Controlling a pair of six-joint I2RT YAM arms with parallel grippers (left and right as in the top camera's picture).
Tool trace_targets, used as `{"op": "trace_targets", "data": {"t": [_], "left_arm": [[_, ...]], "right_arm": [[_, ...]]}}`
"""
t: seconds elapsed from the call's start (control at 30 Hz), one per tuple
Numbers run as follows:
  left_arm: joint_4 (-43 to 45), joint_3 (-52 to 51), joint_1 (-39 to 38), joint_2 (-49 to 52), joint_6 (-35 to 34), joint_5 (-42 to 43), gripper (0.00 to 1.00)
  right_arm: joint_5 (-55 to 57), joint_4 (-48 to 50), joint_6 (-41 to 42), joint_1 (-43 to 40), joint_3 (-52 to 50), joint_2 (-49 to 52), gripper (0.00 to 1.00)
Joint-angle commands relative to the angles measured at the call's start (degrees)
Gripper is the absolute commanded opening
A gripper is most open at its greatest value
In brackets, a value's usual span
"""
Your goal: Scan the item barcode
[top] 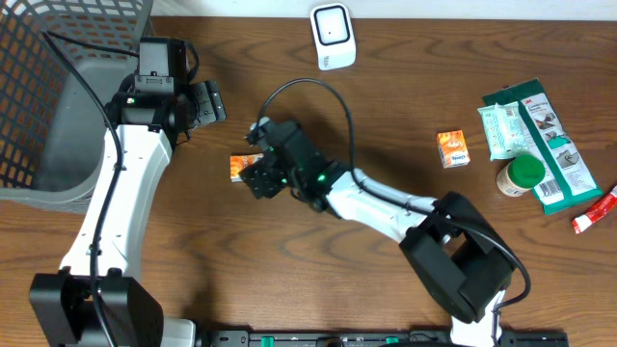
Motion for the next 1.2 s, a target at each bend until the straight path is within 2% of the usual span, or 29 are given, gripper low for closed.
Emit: {"op": "trace_targets", "data": {"t": [0.0, 0.13, 0.3, 0.5, 0.6, 0.73, 0.83, 1.17], "left_arm": [[-0.02, 1.46, 0.15, -1.11, -0.46, 0.5, 0.86], [-0.02, 1.46, 0.13, -1.11, -0.46, 0.5, 0.86], [-0.02, 1.46, 0.13, -1.11, -0.46, 0.5, 0.86], [-0.02, 1.46, 0.15, -1.09, -0.46, 0.5, 0.86], [-0.02, 1.46, 0.15, -1.11, -0.46, 0.5, 0.86], [-0.02, 1.46, 0.13, -1.11, -0.46, 0.5, 0.86], [-0.02, 1.46, 0.15, -1.11, -0.46, 0.5, 0.86], [-0.02, 1.46, 0.15, -1.11, -0.46, 0.5, 0.86]], "right_arm": [[4.28, 2.43, 1.22, 2.34, 0.9, -0.9, 0.73], [7.13, 7.08, 1.22, 4.48, 0.9, -0.13, 0.7], [11.23, 12.39, 1.4, 5.64, 0.9, 3.5, 0.79], [11.82, 16.68, 1.38, 5.62, 0.9, 9.16, 0.82], [13.2, 16.24, 1.38, 5.51, 0.9, 10.47, 0.81], [16.24, 12.5, 1.4, 4.52, 0.9, 10.43, 0.64], [16.17, 8.11, 1.4, 3.02, 0.9, 9.09, 0.55], [17.97, -14.71, 0.74, -4.98, 0.9, -0.59, 0.52]]}}
